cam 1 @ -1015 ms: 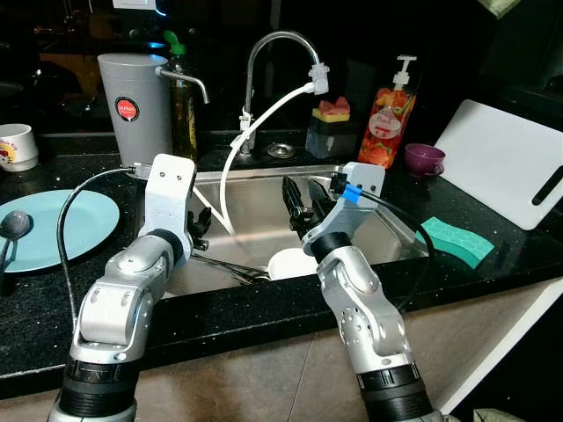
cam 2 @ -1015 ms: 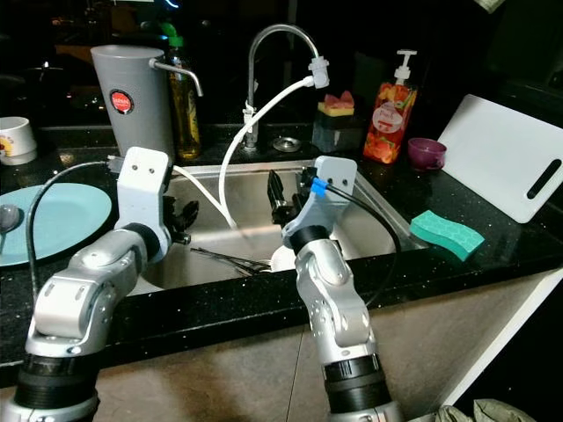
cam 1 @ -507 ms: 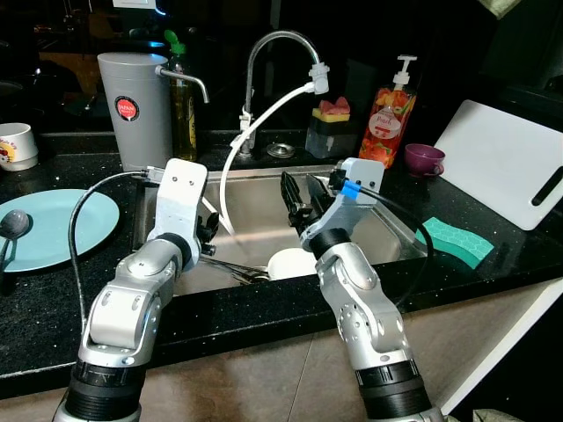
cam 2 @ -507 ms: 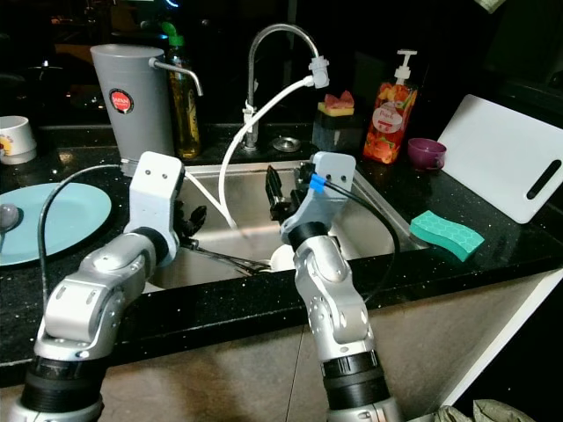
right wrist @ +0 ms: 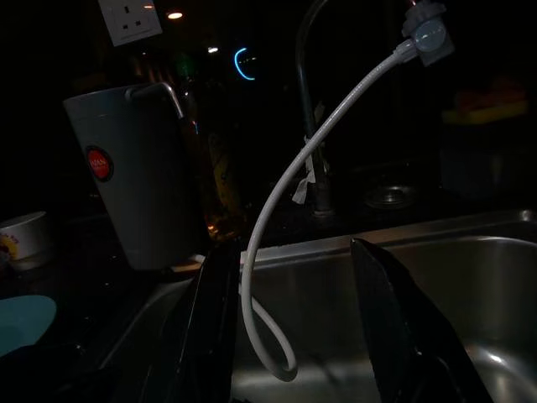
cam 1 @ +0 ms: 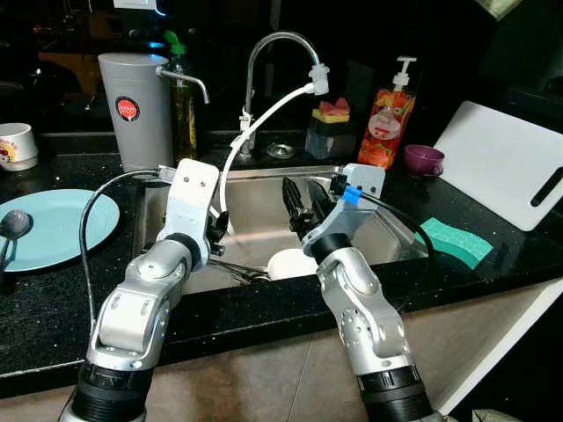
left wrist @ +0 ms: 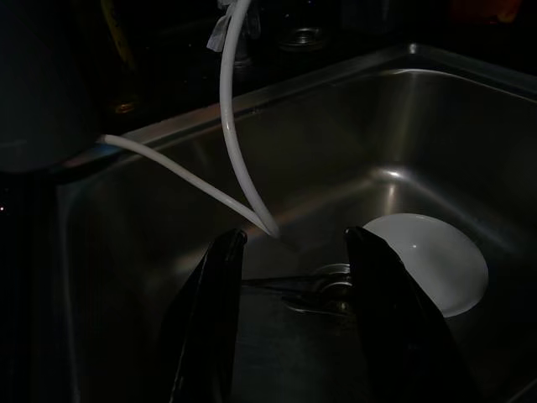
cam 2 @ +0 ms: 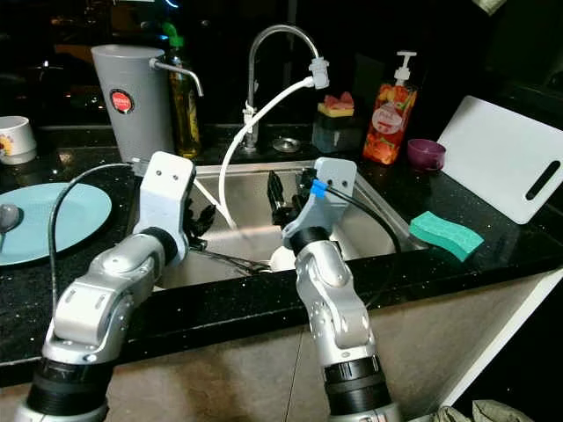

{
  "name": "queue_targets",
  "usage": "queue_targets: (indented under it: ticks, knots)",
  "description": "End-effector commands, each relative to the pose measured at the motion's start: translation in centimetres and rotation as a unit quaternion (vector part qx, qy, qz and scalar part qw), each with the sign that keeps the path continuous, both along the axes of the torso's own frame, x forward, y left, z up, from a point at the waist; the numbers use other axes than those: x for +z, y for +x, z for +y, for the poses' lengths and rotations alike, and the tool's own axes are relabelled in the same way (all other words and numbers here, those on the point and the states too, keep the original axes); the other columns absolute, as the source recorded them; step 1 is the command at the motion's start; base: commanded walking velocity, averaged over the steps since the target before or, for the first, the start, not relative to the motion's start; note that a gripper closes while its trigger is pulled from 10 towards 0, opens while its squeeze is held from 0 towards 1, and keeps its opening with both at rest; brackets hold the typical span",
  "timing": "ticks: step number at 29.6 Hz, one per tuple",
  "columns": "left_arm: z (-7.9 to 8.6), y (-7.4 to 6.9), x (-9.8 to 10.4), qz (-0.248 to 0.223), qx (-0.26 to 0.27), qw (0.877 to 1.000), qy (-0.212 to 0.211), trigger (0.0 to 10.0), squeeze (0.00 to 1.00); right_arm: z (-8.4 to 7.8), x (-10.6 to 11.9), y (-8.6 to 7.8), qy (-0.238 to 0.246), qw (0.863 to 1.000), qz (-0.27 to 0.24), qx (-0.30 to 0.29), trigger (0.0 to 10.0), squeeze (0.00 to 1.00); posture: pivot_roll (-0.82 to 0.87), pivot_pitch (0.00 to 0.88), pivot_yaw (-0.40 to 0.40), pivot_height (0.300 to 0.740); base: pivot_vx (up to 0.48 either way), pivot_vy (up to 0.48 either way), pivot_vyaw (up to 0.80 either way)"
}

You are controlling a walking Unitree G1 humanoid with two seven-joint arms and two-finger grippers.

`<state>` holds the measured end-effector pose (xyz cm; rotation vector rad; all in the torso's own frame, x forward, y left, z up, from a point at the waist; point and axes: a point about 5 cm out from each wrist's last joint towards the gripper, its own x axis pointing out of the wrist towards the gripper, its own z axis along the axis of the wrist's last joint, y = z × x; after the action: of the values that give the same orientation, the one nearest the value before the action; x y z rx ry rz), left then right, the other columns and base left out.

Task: Kitchen organization

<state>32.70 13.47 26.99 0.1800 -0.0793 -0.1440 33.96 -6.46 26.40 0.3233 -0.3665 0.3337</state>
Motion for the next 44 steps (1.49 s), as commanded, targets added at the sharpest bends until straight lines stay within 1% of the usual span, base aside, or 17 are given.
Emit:
queue_targets:
  ticks: [1,12,19,21,23,28,29,30,31,32,34,36,37,38,39,40,44]
  knots:
    - [-0.5,0.0,-0.2,-0.001,-0.008,1.000,0.005,10.0,0.00,0.2,-0.4,-0.3,0.010,1.000,0.007,0.000,10.0,0.00,0.18,0.062,-0.089,0.740,0.000,0.000,0.00]
    - [-0.2,-0.1,-0.2,0.000,0.001,1.000,-0.001,10.0,0.00,0.2,-0.5,-0.3,0.006,1.000,0.008,0.002,10.0,0.00,0.19,0.072,-0.103,0.740,0.000,0.000,0.00]
    - [0.3,0.0,-0.4,0.017,0.024,1.000,-0.009,10.0,0.00,0.2,-0.5,-0.2,0.007,1.000,0.010,0.001,10.0,0.00,0.19,0.079,-0.109,0.740,0.000,0.000,0.00]
    - [1.1,0.2,-0.6,0.040,0.058,0.997,-0.012,10.0,0.00,0.3,-0.5,-0.3,0.006,1.000,0.010,0.003,10.0,0.00,0.19,0.075,-0.104,0.740,0.000,0.000,0.00]
    - [2.0,0.2,-0.7,0.051,0.087,0.995,-0.007,10.0,0.00,0.3,-0.5,-0.3,0.006,1.000,0.009,0.004,10.0,0.00,0.19,0.075,-0.104,0.740,0.000,0.000,0.00]
    - [5.2,0.5,0.6,0.036,0.139,0.989,0.018,10.0,0.00,0.0,-0.5,-0.2,0.009,1.000,0.010,-0.002,10.0,0.00,0.20,0.076,-0.103,0.740,0.000,0.000,0.00]
    - [5.2,0.5,0.6,0.036,0.139,0.989,0.018,10.0,0.00,0.0,-0.5,-0.2,0.009,1.000,0.010,-0.002,10.0,0.00,0.20,0.076,-0.103,0.740,0.000,0.000,0.00]
    - [6.1,0.5,0.9,0.033,0.150,0.988,0.021,10.0,0.00,0.0,-0.5,-0.2,0.009,1.000,0.008,-0.001,10.0,0.00,0.20,0.071,-0.098,0.740,0.000,0.000,0.00]
    - [7.3,0.6,1.2,0.034,0.167,0.985,0.020,10.0,0.00,0.0,-0.3,-0.2,0.009,1.000,0.006,-0.001,10.0,0.00,0.20,0.071,-0.098,0.740,0.000,0.000,0.00]
    - [7.3,0.6,1.2,0.034,0.167,0.985,0.020,10.0,0.00,0.0,-0.3,-0.2,0.009,1.000,0.006,-0.001,10.0,0.00,0.20,0.071,-0.098,0.740,0.000,0.000,0.00]
    - [8.2,0.7,1.5,0.039,0.182,0.982,0.014,10.0,0.00,-0.1,-0.2,-0.1,0.010,1.000,0.005,-0.003,10.0,0.00,0.19,0.076,-0.098,0.740,0.000,0.000,0.00]
    - [8.5,0.7,1.5,0.044,0.186,0.981,0.012,10.0,0.00,-0.1,-0.2,-0.1,0.010,1.000,0.004,-0.004,10.0,0.00,0.19,0.076,-0.098,0.740,0.000,0.000,0.00]
    - [9.4,0.8,1.6,0.047,0.202,0.978,0.008,10.0,0.00,0.0,-0.1,-0.1,0.009,1.000,0.003,-0.005,10.0,0.00,0.18,0.072,-0.085,0.740,0.000,0.000,0.00]
    - [10.4,1.0,1.6,0.062,0.214,0.975,-0.014,10.0,0.00,0.0,0.1,-0.1,0.009,1.000,0.000,-0.006,10.0,0.00,0.18,0.071,-0.077,0.740,0.000,0.000,0.00]
    - [11.7,1.2,1.6,0.073,0.232,0.970,-0.022,10.0,0.00,0.0,0.3,0.0,0.010,1.000,-0.003,-0.007,10.0,0.00,0.18,0.073,-0.071,0.740,0.000,0.000,0.00]
    - [11.7,1.2,1.6,0.073,0.232,0.970,-0.022,10.0,0.00,0.0,0.3,0.0,0.010,1.000,-0.003,-0.007,10.0,0.00,0.18,0.073,-0.071,0.740,0.000,0.000,0.00]
    - [15.2,1.4,1.7,0.091,0.283,0.954,-0.036,10.0,0.00,0.0,0.5,-0.1,0.015,1.000,-0.007,-0.012,10.0,0.00,0.17,0.074,-0.056,0.740,0.000,0.000,0.00]
